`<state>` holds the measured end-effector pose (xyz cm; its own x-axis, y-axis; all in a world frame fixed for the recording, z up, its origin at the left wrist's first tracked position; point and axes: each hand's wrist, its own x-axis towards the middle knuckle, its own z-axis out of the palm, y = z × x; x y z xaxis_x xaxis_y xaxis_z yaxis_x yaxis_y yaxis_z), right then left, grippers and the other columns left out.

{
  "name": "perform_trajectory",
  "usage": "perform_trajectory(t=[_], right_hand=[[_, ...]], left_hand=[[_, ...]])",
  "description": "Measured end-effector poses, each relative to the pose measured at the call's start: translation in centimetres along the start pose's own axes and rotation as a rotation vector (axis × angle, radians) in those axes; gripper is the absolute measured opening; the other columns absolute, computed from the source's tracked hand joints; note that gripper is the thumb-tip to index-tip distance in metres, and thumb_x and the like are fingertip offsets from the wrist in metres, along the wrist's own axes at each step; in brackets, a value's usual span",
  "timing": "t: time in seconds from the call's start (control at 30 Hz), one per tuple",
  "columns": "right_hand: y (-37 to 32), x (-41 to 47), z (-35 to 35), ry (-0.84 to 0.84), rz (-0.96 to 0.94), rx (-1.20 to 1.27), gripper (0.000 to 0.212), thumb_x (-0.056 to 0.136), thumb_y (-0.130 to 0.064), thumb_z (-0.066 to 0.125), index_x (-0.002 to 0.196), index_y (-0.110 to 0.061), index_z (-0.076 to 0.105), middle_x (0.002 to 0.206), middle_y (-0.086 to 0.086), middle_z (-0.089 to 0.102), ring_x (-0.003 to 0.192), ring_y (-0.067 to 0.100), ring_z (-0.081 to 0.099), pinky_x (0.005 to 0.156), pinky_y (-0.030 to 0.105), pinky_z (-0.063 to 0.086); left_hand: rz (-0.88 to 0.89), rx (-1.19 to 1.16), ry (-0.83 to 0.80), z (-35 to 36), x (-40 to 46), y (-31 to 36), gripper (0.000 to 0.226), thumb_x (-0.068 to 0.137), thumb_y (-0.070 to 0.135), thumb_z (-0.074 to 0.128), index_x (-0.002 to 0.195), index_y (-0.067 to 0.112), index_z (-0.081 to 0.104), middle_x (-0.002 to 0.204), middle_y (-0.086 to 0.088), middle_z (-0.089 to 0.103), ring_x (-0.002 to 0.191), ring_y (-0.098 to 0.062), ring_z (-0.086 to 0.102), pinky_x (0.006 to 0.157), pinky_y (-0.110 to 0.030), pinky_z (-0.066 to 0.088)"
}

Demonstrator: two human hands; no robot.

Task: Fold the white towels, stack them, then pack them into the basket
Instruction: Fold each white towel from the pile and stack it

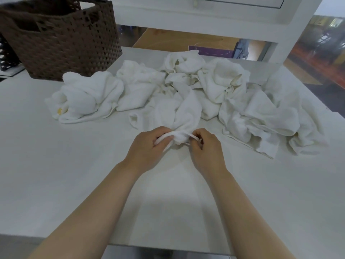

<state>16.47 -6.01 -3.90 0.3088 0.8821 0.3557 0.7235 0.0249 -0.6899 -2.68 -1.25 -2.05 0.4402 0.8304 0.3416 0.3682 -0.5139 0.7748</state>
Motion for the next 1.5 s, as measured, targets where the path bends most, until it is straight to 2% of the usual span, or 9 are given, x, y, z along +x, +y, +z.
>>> perform_trajectory(t=[0.3,0.5,0.73,0.83,0.93,1.03,1.13,1.37,1.5], right_hand=[[0.4,0.6,-0.4,0.253,-0.027,-0.200,0.018,0.078,-0.007,0.066,0.091,-0.016,0.058,0.089,-0.001,0.058,0.082,0.020,0.049,0.074,0.032,0.038],[1.3,1.3,-2.0,0.431,0.352,0.364,0.015,0.090,-0.010,0.050,0.093,-0.021,0.058,0.083,-0.006,0.061,0.074,0.010,0.054,0.069,0.026,0.044],[0.8,1.6,-2.3,0.460,0.281,0.453,0.023,0.095,-0.009,0.046,0.097,-0.019,0.066,0.086,-0.010,0.065,0.077,0.002,0.057,0.070,0.019,0.043],[0.1,1.3,-2.2,0.292,0.109,0.369,0.028,0.091,0.001,0.048,0.096,-0.019,0.067,0.088,-0.014,0.067,0.080,-0.002,0.059,0.067,0.010,0.042],[0.2,1.4,-1.8,0.178,-0.030,0.252,0.029,0.089,0.001,0.050,0.094,-0.021,0.068,0.084,-0.009,0.067,0.077,0.010,0.059,0.062,0.019,0.042],[0.9,1.4,-1.2,0.078,-0.127,0.101,0.020,0.090,-0.011,0.049,0.090,-0.023,0.065,0.078,-0.007,0.063,0.076,0.020,0.054,0.062,0.031,0.043],[0.6,0.8,-1.1,0.029,-0.199,0.075,0.019,0.087,-0.019,0.049,0.093,-0.022,0.067,0.081,-0.011,0.062,0.080,0.013,0.050,0.067,0.028,0.043],[0.2,0.9,-0.9,0.020,-0.321,0.015,0.017,0.088,-0.024,0.054,0.089,-0.017,0.069,0.078,-0.009,0.062,0.075,0.009,0.046,0.068,0.028,0.041],[0.3,0.9,-0.8,0.015,-0.319,-0.022,0.013,0.086,-0.025,0.057,0.091,-0.017,0.067,0.081,-0.009,0.061,0.078,0.011,0.047,0.069,0.029,0.042]], left_hand=[[0.023,-0.129,0.215,-1.3,-0.2,1.7,0.028,0.099,0.015,0.055,0.103,0.040,0.069,0.100,0.035,0.067,0.099,0.010,0.062,0.080,-0.006,0.042],[-0.173,-0.252,0.713,-5.2,1.2,0.4,0.014,0.099,0.016,0.054,0.094,0.018,0.067,0.089,0.017,0.066,0.083,0.012,0.057,0.073,-0.004,0.039],[-0.095,0.045,0.427,-4.2,1.6,-2.4,0.010,0.096,0.021,0.054,0.101,0.025,0.062,0.098,0.008,0.060,0.092,-0.007,0.056,0.078,-0.024,0.044],[-0.027,0.334,0.422,-3.1,1.7,-2.0,0.041,0.080,0.012,0.049,0.119,0.017,0.058,0.115,-0.002,0.052,0.108,-0.020,0.046,0.094,-0.035,0.038],[0.162,0.449,0.437,-1.8,1.0,-0.1,0.056,0.070,0.010,0.045,0.125,0.010,0.058,0.126,-0.006,0.054,0.118,-0.027,0.047,0.103,-0.035,0.029],[0.438,0.443,0.213,0.3,0.4,1.3,0.045,0.078,0.019,0.055,0.122,0.009,0.061,0.125,-0.004,0.059,0.117,-0.025,0.052,0.103,-0.035,0.031],[0.449,0.441,0.080,2.1,0.7,1.3,0.052,0.083,0.041,0.067,0.126,0.014,0.057,0.124,0.002,0.059,0.120,-0.017,0.050,0.107,-0.032,0.031],[0.326,0.452,0.083,2.8,1.1,0.8,0.025,0.082,0.033,0.065,0.105,0.023,0.062,0.088,0.015,0.060,0.094,-0.009,0.052,0.098,-0.031,0.035],[0.216,0.357,0.110,2.6,1.4,0.9,0.011,0.081,0.018,0.061,0.082,0.026,0.055,0.065,0.015,0.048,0.069,-0.006,0.044,0.078,-0.027,0.036]])
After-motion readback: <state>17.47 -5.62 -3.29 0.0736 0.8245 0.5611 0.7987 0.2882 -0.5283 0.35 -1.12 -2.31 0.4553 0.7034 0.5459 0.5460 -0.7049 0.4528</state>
